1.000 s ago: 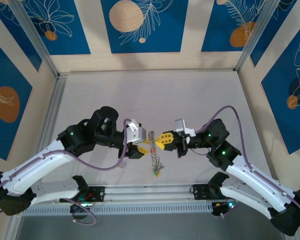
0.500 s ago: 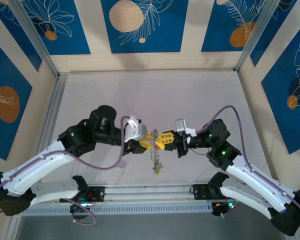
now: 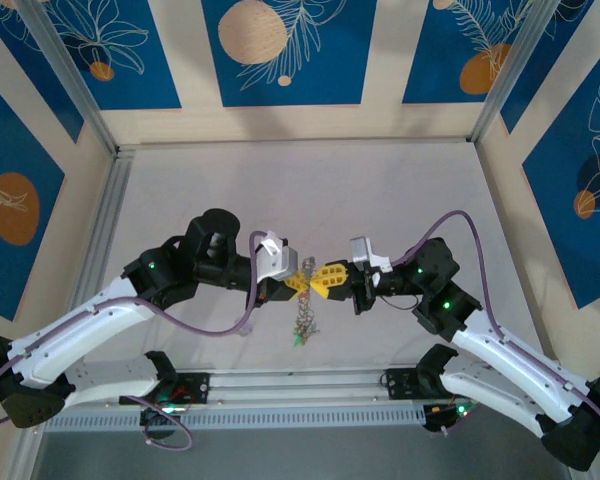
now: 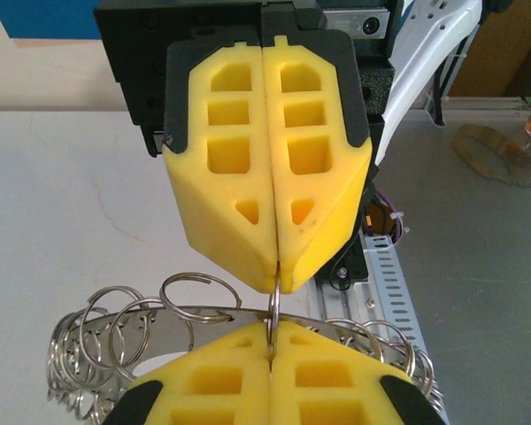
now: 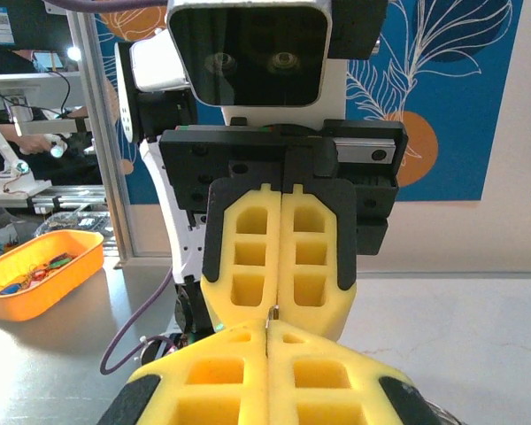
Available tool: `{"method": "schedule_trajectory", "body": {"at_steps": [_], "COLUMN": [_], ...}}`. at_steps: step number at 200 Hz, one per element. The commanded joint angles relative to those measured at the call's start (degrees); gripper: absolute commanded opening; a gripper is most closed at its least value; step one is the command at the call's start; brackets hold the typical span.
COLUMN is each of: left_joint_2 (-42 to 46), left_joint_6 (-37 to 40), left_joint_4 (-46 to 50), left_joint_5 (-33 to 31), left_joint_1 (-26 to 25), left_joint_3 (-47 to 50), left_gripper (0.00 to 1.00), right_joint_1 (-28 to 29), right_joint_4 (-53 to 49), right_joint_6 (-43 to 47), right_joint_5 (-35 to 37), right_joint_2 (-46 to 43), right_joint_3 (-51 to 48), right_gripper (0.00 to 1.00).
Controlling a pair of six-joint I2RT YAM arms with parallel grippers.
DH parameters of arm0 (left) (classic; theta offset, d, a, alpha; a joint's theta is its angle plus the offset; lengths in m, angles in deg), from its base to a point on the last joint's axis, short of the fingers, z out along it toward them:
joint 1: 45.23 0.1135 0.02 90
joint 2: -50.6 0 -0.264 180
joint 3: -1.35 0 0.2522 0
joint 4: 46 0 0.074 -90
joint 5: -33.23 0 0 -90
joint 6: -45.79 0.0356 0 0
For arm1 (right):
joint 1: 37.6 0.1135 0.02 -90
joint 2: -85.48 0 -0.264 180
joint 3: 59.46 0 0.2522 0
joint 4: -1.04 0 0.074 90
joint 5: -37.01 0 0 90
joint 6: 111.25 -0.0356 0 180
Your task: Put the keys on the keyring
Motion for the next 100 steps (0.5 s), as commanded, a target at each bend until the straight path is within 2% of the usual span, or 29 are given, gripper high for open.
{"method": "schedule_trajectory", "body": {"at_steps": [1, 13, 37, 52, 70, 100], "left_joint_2": [-0.3, 0.2, 1.4, 1.7, 2.2, 2.9], "left_joint_6": [0.7, 1.1, 1.5, 1.9, 2.0, 1.9], "left_joint_4": [-1.6, -1.2, -0.6, -0.2, -0.8, -2.8], "left_joint_5": [1.5, 1.3, 1.2, 1.0, 1.0, 0.9], "left_joint_1": [-0.4, -0.3, -0.3, -0.2, -0.1, 0.1], "left_joint_3": [-2.3, -2.3, -2.0, -1.7, -1.0, 0.5], "left_gripper": [0.00, 0.00, 0.00, 0.00, 0.00, 0.00], "right_joint_1": [1.0, 1.0, 1.0, 0.8, 0.6, 0.6], "right_joint_4": [-0.2, -2.2, -7.9, -11.5, -15.7, -17.8], "right_joint_6": [0.8, 1.1, 2.7, 3.9, 5.0, 5.6], "right_joint_5": [0.1, 0.8, 4.0, 6.1, 7.5, 8.8], "right_joint_2": [-0.4, -1.2, -5.0, -8.3, -10.4, -10.2], "right_joint_3": [0.9, 1.2, 0.6, 0.2, 0.7, 0.9], "right_gripper": [0.00, 0.00, 0.29, 0.40, 0.45, 0.44]}}
